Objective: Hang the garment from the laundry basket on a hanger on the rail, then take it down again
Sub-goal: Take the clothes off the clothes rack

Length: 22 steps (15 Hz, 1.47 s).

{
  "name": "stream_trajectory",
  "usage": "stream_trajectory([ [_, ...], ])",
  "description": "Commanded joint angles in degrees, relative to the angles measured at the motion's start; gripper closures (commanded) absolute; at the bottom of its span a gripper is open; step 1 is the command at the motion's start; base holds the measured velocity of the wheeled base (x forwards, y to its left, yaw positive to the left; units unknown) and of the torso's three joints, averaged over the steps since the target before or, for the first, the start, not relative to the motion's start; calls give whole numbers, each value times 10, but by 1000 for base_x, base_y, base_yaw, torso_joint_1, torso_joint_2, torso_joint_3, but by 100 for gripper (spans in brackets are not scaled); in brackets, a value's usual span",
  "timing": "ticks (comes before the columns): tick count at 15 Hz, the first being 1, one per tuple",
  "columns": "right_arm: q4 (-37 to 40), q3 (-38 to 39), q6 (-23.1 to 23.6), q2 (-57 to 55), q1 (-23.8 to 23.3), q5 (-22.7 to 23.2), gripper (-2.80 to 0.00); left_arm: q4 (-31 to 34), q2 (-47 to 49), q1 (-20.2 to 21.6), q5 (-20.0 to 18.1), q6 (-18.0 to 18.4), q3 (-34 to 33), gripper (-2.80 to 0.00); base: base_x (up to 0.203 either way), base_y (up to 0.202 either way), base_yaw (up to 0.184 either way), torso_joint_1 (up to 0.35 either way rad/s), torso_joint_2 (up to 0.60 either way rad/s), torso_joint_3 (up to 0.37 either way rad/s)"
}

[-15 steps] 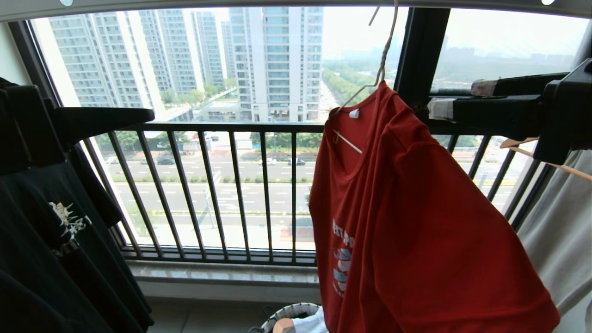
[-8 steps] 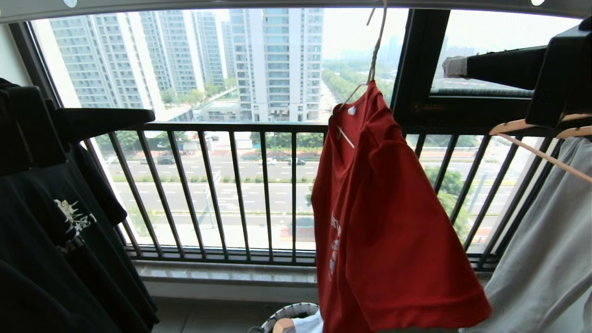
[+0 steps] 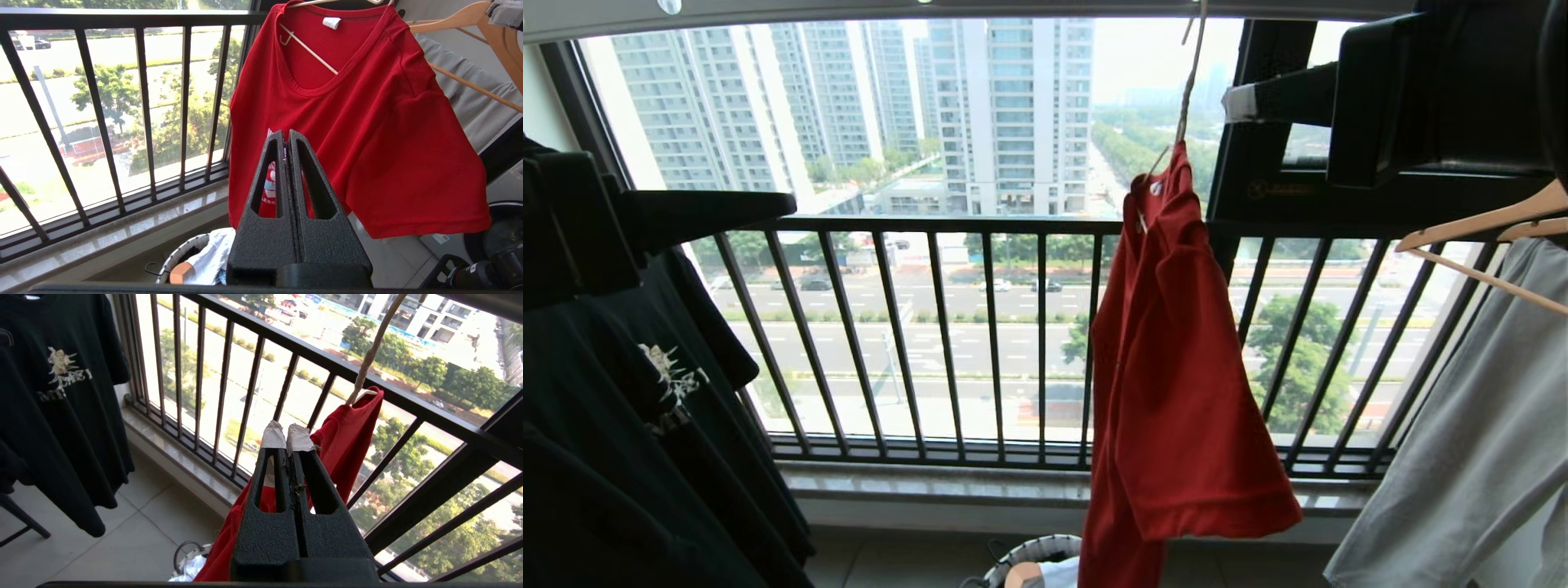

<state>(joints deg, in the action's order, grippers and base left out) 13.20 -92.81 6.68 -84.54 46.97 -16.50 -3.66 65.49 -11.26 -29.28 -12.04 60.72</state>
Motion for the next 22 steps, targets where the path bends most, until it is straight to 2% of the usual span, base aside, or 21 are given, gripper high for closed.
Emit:
stream_trajectory([
  [1, 0, -25, 0, -37, 11, -13, 0, 0, 0, 0, -2, -1, 0, 0, 0, 0, 0, 0, 0, 0],
  [3, -1, -39, -1, -53, 12, -36, 0, 0, 0, 0, -2, -1, 0, 0, 0, 0, 0, 0, 0, 0],
  [4, -3, -40, -1, -56, 11, -49, -280, 0, -1, 0, -2, -1, 0, 0, 0, 0, 0, 0, 0, 0],
  [9, -3, -45, -25, -74, 6, -68, -280, 0, -5, 0, -2, -1, 0, 0, 0, 0, 0, 0, 0, 0],
  [13, -3, -97, -24, -133, -13, -112, -280, 0, -10, 0, -1, -1, 0, 0, 0, 0, 0, 0, 0, 0],
  [22, 22, -82, -28, -114, -28, -127, -280, 0, -12, 0, 0, -1, 1, 0, 0, 0, 0, 0, 0, 0],
])
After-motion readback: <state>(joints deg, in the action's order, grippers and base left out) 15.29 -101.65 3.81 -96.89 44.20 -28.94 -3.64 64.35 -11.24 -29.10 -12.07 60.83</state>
